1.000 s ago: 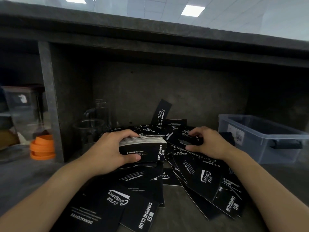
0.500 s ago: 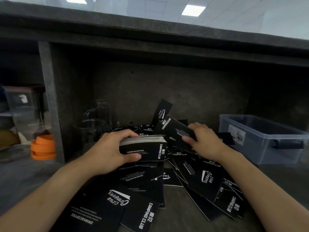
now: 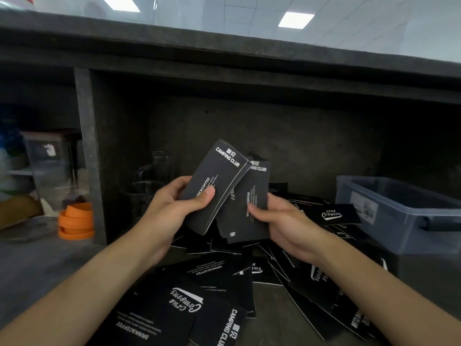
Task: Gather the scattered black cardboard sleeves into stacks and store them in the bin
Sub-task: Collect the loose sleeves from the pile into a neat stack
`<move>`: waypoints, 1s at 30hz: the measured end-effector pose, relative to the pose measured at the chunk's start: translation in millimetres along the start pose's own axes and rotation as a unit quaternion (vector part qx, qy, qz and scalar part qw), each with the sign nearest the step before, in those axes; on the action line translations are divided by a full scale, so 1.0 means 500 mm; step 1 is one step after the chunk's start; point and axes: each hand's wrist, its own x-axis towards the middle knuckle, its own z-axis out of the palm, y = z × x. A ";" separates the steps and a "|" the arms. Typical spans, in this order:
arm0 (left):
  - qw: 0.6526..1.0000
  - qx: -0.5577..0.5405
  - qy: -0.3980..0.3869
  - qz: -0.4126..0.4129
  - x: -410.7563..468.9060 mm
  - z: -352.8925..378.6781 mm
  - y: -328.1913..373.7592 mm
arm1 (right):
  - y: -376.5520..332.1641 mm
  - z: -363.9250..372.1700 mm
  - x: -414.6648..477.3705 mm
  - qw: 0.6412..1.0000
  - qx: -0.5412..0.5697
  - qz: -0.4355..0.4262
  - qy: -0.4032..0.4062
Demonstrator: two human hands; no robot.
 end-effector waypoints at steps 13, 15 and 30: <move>0.988 0.121 -0.047 0.086 -0.013 0.014 0.003 | 0.010 -0.012 0.013 0.984 -0.158 0.022 -0.074; 0.978 0.163 -0.057 0.120 -0.013 0.002 0.016 | -0.012 -0.026 0.011 0.991 -0.125 -0.016 -0.035; 0.897 0.378 -0.180 0.141 -0.012 0.001 -0.024 | -0.052 -0.105 -0.038 0.932 -0.352 -0.020 -0.085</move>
